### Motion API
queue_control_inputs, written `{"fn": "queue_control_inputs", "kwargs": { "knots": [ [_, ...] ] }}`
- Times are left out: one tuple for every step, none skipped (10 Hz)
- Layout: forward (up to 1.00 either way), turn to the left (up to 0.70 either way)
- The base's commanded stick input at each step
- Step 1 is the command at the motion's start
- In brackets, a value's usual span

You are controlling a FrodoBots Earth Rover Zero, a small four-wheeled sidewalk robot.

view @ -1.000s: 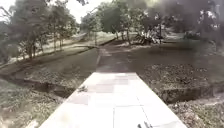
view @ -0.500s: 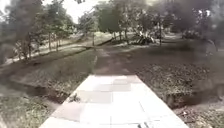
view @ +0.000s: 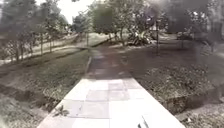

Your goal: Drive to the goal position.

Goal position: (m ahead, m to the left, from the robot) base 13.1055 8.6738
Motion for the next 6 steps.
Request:
{"fn": "queue_control_inputs", "kwargs": {
  "knots": [
    [0.85, 0.00],
    [0.85, 0.00],
    [0.85, 0.00],
    [0.85, -0.06],
    [0.85, -0.15],
    [0.85, -0.30]
  ]
}}
